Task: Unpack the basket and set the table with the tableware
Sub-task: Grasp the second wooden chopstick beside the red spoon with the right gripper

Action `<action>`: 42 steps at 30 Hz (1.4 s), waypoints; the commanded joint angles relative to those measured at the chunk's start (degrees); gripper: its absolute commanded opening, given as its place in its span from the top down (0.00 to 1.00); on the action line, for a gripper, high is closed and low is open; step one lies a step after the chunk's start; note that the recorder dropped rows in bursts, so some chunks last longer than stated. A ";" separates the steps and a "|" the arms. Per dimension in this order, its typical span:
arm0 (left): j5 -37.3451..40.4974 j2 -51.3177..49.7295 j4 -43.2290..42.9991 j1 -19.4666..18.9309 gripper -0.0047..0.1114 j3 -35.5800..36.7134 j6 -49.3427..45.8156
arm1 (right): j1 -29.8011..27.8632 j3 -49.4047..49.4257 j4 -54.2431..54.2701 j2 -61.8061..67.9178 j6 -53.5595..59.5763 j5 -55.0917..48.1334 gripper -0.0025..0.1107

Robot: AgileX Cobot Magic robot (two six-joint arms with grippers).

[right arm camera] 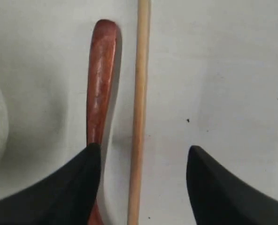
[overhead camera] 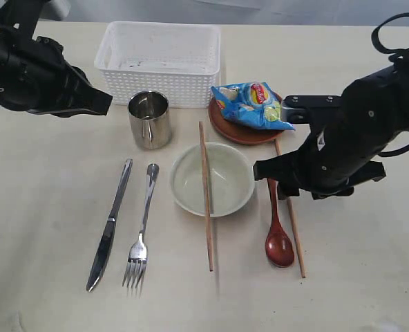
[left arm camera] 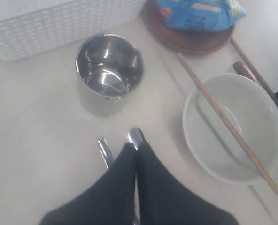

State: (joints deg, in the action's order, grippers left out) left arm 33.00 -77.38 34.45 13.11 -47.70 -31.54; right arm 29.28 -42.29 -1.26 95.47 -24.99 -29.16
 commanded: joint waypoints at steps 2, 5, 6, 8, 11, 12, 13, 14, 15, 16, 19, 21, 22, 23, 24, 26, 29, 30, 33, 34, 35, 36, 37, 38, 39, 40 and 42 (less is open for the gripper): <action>-0.59 0.49 0.25 0.29 0.96 0.15 0.34 | 0.24 0.34 -0.18 0.26 0.28 0.78 0.51; -0.59 0.49 0.25 0.29 0.96 0.15 0.34 | 0.24 0.34 -0.18 1.27 0.35 0.67 0.51; -0.59 0.49 0.25 0.29 0.96 0.15 0.34 | 0.24 0.34 -0.18 1.84 0.35 0.78 0.51; -0.59 0.49 0.25 0.29 0.96 0.15 0.34 | 0.24 0.34 -0.18 2.93 0.35 0.87 0.51; -0.59 0.49 0.25 0.29 0.96 0.15 0.34 | 0.24 0.34 -0.18 3.81 0.35 0.87 0.51; -0.59 0.49 0.25 0.29 0.96 0.15 0.34 | 0.24 0.34 -0.18 3.95 0.35 1.02 0.51; -0.59 0.49 0.25 0.29 0.96 0.15 0.34 | 0.24 0.34 -0.18 3.95 0.35 1.10 0.53; -0.59 0.49 0.25 0.29 0.96 0.15 0.34 | 0.24 0.34 -0.18 3.95 0.35 1.24 0.55; -0.59 0.49 0.25 0.29 0.96 0.15 0.34 | 0.24 0.34 -0.18 3.95 0.35 1.24 0.59; -0.59 0.49 0.25 0.29 0.96 0.15 0.34 | 0.24 0.34 -0.18 3.95 0.35 1.34 0.62; -0.59 0.49 0.25 0.29 0.96 0.15 0.34 | 0.24 0.34 -0.18 3.95 0.05 1.39 0.70; -0.59 0.49 0.25 0.29 0.96 0.15 0.34 | 0.24 0.34 -0.18 3.95 -0.58 1.28 0.70; -0.59 0.49 0.25 0.29 0.96 0.15 0.34 | 0.24 0.34 -0.18 3.95 -0.69 1.28 0.70; -0.59 0.49 0.25 0.29 0.96 0.15 0.34 | 0.24 0.34 -0.18 3.95 -0.69 1.28 0.70; -0.59 0.49 0.25 0.29 0.96 0.15 0.34 | 0.24 0.34 -0.18 3.95 -0.69 1.03 0.70; -0.59 0.49 0.25 0.29 0.96 0.15 0.34 | 0.24 0.34 -0.18 4.32 -1.36 0.78 0.70; -0.59 0.49 0.25 0.29 0.96 0.15 0.34 | 0.24 0.34 -0.18 5.43 -2.03 0.23 0.71; -0.59 0.49 0.25 0.29 0.96 0.15 0.34 | 0.24 0.34 -0.18 5.90 -2.60 -0.03 0.74; -0.59 0.49 0.25 0.29 0.96 0.15 0.34 | 0.24 0.34 -0.18 6.41 -4.48 0.12 0.92; -0.59 0.49 0.25 0.29 0.96 0.15 0.34 | 0.24 0.34 -0.18 6.41 -4.70 0.22 0.96; -0.59 0.49 0.25 0.29 0.96 0.15 0.34 | 0.24 0.34 -0.18 6.41 -5.04 0.33 0.98; -0.59 0.49 0.25 0.29 0.96 0.15 0.34 | 0.24 0.34 -0.18 6.41 -5.21 0.33 0.98; -0.59 0.49 0.25 0.29 0.96 0.15 0.34 | 0.24 0.34 -0.18 6.41 -5.21 0.33 0.98; -0.59 0.49 0.25 0.29 0.96 0.15 0.34 | 0.24 0.34 -0.18 6.41 -5.75 0.13 0.98; -0.59 0.49 0.42 0.29 0.96 0.15 0.34 | 0.24 0.34 -0.01 6.41 -5.87 -0.46 0.98; -0.59 0.49 0.42 0.29 0.96 0.15 0.34 | 0.24 0.34 0.00 6.19 -5.87 -1.23 0.98; -0.59 0.49 0.42 0.29 0.96 0.15 0.34 | 0.24 -0.20 0.00 5.04 -5.87 -3.75 0.98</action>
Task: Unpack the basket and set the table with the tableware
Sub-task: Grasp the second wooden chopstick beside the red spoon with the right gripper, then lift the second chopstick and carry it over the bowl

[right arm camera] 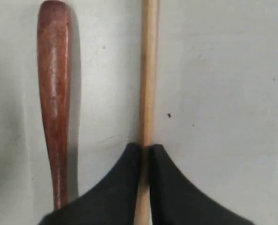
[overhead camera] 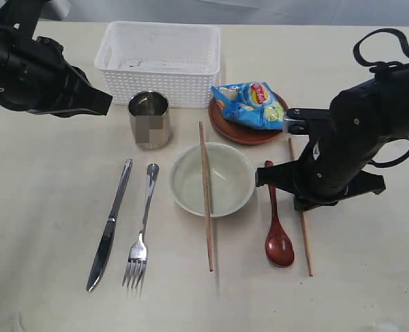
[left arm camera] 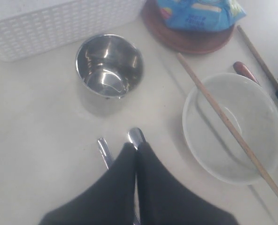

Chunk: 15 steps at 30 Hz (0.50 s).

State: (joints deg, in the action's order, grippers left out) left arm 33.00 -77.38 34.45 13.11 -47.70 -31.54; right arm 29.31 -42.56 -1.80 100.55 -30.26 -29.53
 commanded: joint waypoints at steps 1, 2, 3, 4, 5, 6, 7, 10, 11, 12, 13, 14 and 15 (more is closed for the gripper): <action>-0.59 0.49 0.42 0.29 0.96 0.15 0.34 | 0.21 -0.44 0.54 -0.78 -0.60 -4.87 0.98; -0.59 0.49 0.42 0.29 0.96 0.15 0.34 | 0.21 -1.00 0.54 -1.96 -0.60 -6.27 0.98; -0.59 0.49 0.42 0.29 0.96 0.15 0.34 | 0.21 -1.70 0.54 -3.41 -0.60 -7.30 0.98; -0.59 0.49 0.42 0.29 0.96 0.15 0.34 | 0.21 -2.32 0.54 -4.73 -0.60 -7.89 0.98; -0.59 0.49 0.42 0.29 0.96 0.15 0.34 | 0.21 -3.21 0.54 -6.53 -0.60 -8.17 0.98; -0.59 0.49 0.42 0.29 0.96 0.15 0.34 | 0.21 -4.10 0.81 -8.41 -0.60 -8.04 0.98; -0.59 0.49 0.42 0.29 0.96 0.15 0.34 | 0.21 -4.72 1.22 -9.85 -0.60 -7.44 0.98; -0.59 0.49 0.42 0.29 0.96 0.15 0.34 | 0.21 -6.30 5.22 -13.96 0.34 -4.90 0.98; -0.59 0.49 0.42 0.29 0.96 0.15 0.34 | 0.21 -6.76 7.69 -14.68 2.02 -4.23 0.98; -0.59 0.49 0.32 0.29 0.96 0.15 0.34 | 0.31 -7.01 10.63 -14.95 4.30 -3.78 0.98; -0.59 0.49 0.32 0.29 0.96 0.15 0.34 | 0.44 -7.34 13.86 -15.10 6.48 -3.53 0.98; -0.59 0.49 0.32 0.29 0.96 0.15 0.34 | 0.88 -7.46 16.42 -15.10 9.49 -3.22 0.98; -0.59 0.49 0.32 0.29 0.96 0.15 0.34 | 1.58 -7.58 18.38 -15.10 11.90 -2.69 0.98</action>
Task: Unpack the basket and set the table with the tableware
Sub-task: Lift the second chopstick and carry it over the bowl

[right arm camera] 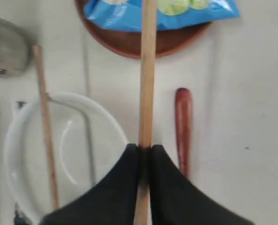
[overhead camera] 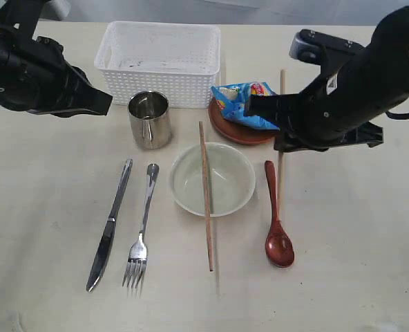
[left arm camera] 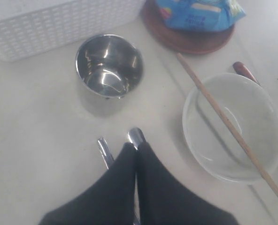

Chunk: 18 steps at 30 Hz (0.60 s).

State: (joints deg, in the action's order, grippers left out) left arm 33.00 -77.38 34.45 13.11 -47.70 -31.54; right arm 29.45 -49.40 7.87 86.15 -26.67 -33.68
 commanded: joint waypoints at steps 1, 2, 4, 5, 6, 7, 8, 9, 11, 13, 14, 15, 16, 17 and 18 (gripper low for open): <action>-0.59 0.49 0.32 0.29 0.96 0.15 0.34 | 2.33 -0.76 9.86 -0.40 9.87 1.98 0.98; -0.59 0.49 0.32 0.29 0.96 0.15 0.34 | 3.04 -0.86 10.33 -0.15 10.77 2.39 0.98; -0.59 0.49 0.32 0.29 0.96 0.15 0.34 | 4.58 -0.98 10.08 0.78 11.01 3.34 0.98; -0.59 0.49 0.32 0.29 0.96 0.15 0.34 | 4.95 -1.23 10.08 1.45 11.01 3.34 0.98; -0.69 0.49 0.32 0.29 0.96 0.15 0.34 | 5.26 -1.22 10.08 2.16 11.01 3.48 0.98; -0.69 0.49 0.32 0.29 0.96 0.15 0.34 | 5.52 -1.22 10.08 2.97 11.01 3.48 0.98; -0.69 0.49 0.32 0.29 0.96 0.15 0.34 | 5.84 -1.22 10.08 3.67 11.35 3.03 0.98; -0.69 0.49 0.32 0.29 0.96 0.15 0.34 | 6.15 -1.22 10.08 4.54 11.79 2.93 0.98; -0.69 0.49 0.32 0.29 0.96 0.15 0.34 | 6.15 -1.22 11.27 6.02 13.11 2.16 0.98; -0.69 0.49 0.32 0.29 0.96 0.15 0.34 | 6.15 -1.22 14.02 7.35 16.10 1.95 0.98; -0.69 0.49 0.32 0.29 0.96 0.15 0.34 | 6.15 -1.22 15.53 7.85 17.61 1.95 0.98; -0.69 0.49 0.32 0.29 0.96 0.15 0.34 | 6.15 -1.22 17.97 8.12 19.91 1.95 0.98; -0.69 0.49 0.32 0.29 0.96 0.15 0.34 | 6.15 -1.22 19.80 8.35 21.54 1.95 0.98; -0.69 0.49 0.32 0.29 0.96 0.15 0.34 | 6.15 -1.22 20.97 8.40 22.10 1.95 0.98; -0.69 0.49 0.32 0.29 0.96 0.15 0.34 | 6.15 -1.22 21.31 8.51 22.26 2.06 0.98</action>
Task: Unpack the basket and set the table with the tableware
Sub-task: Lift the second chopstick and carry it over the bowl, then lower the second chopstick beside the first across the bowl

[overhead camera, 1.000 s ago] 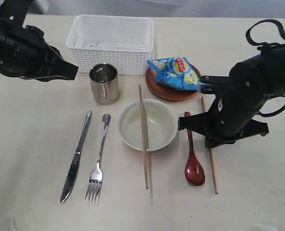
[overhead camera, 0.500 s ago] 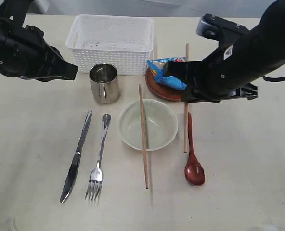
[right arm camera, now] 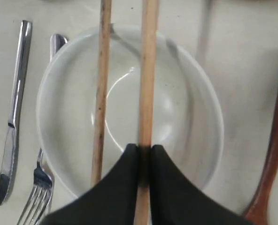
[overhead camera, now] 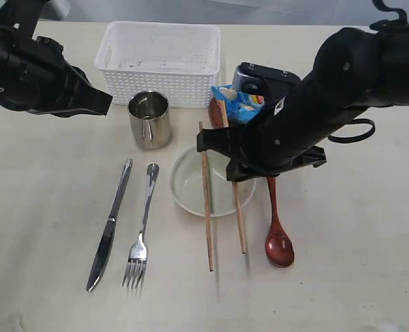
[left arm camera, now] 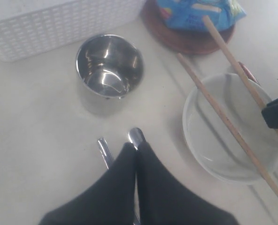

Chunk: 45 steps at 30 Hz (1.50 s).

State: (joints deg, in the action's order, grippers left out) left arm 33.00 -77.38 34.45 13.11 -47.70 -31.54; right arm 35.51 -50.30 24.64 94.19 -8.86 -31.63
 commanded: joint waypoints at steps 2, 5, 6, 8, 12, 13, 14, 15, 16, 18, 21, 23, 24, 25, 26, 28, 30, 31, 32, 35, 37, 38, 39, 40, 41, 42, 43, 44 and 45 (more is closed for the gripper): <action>-0.69 0.49 0.32 0.29 0.96 0.15 0.34 | 0.10 -0.32 4.70 0.46 4.31 0.01 0.98; -0.69 0.49 0.32 0.29 0.96 0.15 0.34 | 0.10 -0.32 4.70 0.46 3.96 0.01 0.98; -0.69 0.49 0.32 0.29 0.96 0.15 0.34 | 0.10 -0.32 4.70 0.46 3.97 0.13 0.98; -0.69 0.49 0.32 0.29 0.96 0.15 0.34 | 0.10 -0.32 4.70 0.51 3.97 0.82 0.98; -0.69 0.49 0.32 0.29 0.96 0.15 0.34 | 0.10 -0.32 4.43 0.51 4.26 1.38 0.97; -0.83 0.49 0.32 0.29 0.96 0.15 0.34 | 0.10 -0.32 4.30 0.51 4.26 1.38 0.94; -0.83 0.49 0.32 0.29 0.96 0.15 0.34 | 0.10 -0.32 4.30 0.51 4.26 1.38 0.89; -0.83 0.49 0.32 0.29 0.96 0.15 0.34 | 0.10 -0.32 4.30 0.51 4.26 1.38 0.82; -0.83 0.49 0.32 0.29 0.96 0.15 0.34 | 0.10 -0.32 4.30 0.51 4.09 1.38 0.74; -0.83 0.49 0.32 0.29 0.96 0.15 0.34 | 0.10 -0.32 4.30 0.51 3.90 1.60 0.60; -0.83 0.49 0.32 0.29 0.96 0.15 0.34 | 0.10 -0.32 4.30 0.51 3.75 3.33 0.53; -0.83 0.49 0.32 0.29 0.96 0.15 0.34 | 0.10 -0.32 4.30 0.39 3.98 4.98 0.53; -0.83 0.49 0.32 0.29 0.96 0.15 0.34 | 0.10 -0.44 4.30 0.26 4.43 5.99 0.53; -0.83 0.49 0.32 0.29 0.96 0.15 0.34 | 0.10 -0.79 4.30 0.26 5.14 6.05 0.53; -0.83 0.49 0.32 0.29 0.96 0.15 0.34 | 0.10 -1.29 4.30 0.39 6.05 5.53 0.53; -0.83 0.49 0.32 0.29 0.96 0.15 0.34 | 0.10 -4.05 4.30 0.39 9.81 1.60 0.51; -0.83 0.49 0.32 0.29 0.96 0.15 0.34 | 0.10 -6.57 4.19 0.39 12.01 -1.49 0.41; -0.83 0.49 0.32 0.29 0.96 0.15 0.34 | 0.10 -7.54 3.31 0.49 12.29 -2.43 0.37; -0.83 0.49 0.32 0.29 0.96 0.15 0.34 | 0.10 -8.06 2.18 0.73 12.29 -2.87 0.36; -0.93 0.49 0.32 0.29 0.96 0.15 0.34 | 0.10 -8.15 0.30 2.93 12.29 -3.25 0.36; -0.93 0.49 0.32 0.29 0.96 0.15 0.34 | 0.55 -8.15 0.04 5.82 13.11 -3.25 0.36; -0.93 0.49 0.32 0.29 0.96 0.15 0.34 | 1.11 -8.18 -0.49 6.67 13.22 -2.43 0.36; -0.82 0.49 0.32 0.29 0.96 0.15 0.34 | 2.20 -8.18 -1.28 7.69 13.22 -1.12 0.36; -0.93 0.49 0.32 0.29 0.96 0.15 0.34 | 2.92 -8.18 -1.61 8.20 13.03 0.02 0.36; -0.81 0.49 0.32 0.29 0.96 0.15 0.34 | 3.50 -8.18 -1.94 8.72 12.20 0.96 0.36; -0.91 0.49 0.32 0.29 0.96 0.15 0.34 | 3.54 -8.18 -2.06 9.03 12.18 1.25 0.36; -0.91 0.49 0.32 0.29 0.96 0.15 0.34 | 3.54 -8.18 -2.06 9.13 11.90 1.27 0.37; -0.91 0.49 0.32 0.29 0.96 0.15 0.34 | 3.54 -8.18 -2.19 9.12 11.62 1.27 0.37; -0.91 0.49 0.32 0.29 0.96 0.15 0.34 | 3.54 -8.18 -2.19 9.12 10.95 1.27 0.39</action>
State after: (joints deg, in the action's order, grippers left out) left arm 32.80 -77.38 34.45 13.11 -47.70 -31.54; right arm 39.01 -58.23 23.31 103.35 2.93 -31.18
